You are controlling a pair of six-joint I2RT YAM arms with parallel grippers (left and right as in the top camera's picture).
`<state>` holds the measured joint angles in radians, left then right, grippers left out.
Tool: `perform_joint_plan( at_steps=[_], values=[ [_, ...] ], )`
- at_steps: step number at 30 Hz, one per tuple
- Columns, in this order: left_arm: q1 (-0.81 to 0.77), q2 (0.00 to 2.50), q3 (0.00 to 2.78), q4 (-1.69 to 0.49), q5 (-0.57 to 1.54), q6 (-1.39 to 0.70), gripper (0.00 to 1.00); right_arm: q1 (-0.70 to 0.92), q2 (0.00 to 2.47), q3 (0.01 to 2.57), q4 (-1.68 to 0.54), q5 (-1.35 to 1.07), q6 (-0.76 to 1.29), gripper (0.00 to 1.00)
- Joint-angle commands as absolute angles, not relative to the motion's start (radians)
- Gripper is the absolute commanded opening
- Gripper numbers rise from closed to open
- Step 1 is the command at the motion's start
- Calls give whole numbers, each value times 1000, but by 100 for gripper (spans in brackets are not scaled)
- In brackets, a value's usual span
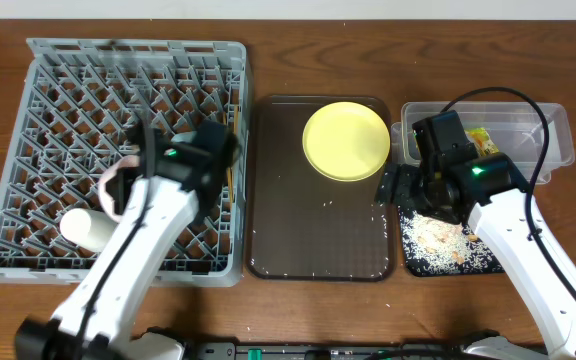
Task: Sort waste into correct bins and load items into the dishwasher
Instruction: 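Slide the white bowl toward the rack center and release it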
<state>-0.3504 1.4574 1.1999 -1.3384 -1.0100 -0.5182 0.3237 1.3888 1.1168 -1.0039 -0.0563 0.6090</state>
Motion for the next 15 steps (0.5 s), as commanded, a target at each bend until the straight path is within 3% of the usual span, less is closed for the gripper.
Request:
perform_joint_plan(
  at_steps=[1, 15],
  values=[
    [-384, 1515, 1212, -1354, -1089, -513, 8, 322, 1384, 1117, -1002, -61, 593, 99],
    [-400, 1601, 1198, -1362, -1113, -533, 7, 322, 1384, 1117, -1002, -60, 593, 99]
  ],
)
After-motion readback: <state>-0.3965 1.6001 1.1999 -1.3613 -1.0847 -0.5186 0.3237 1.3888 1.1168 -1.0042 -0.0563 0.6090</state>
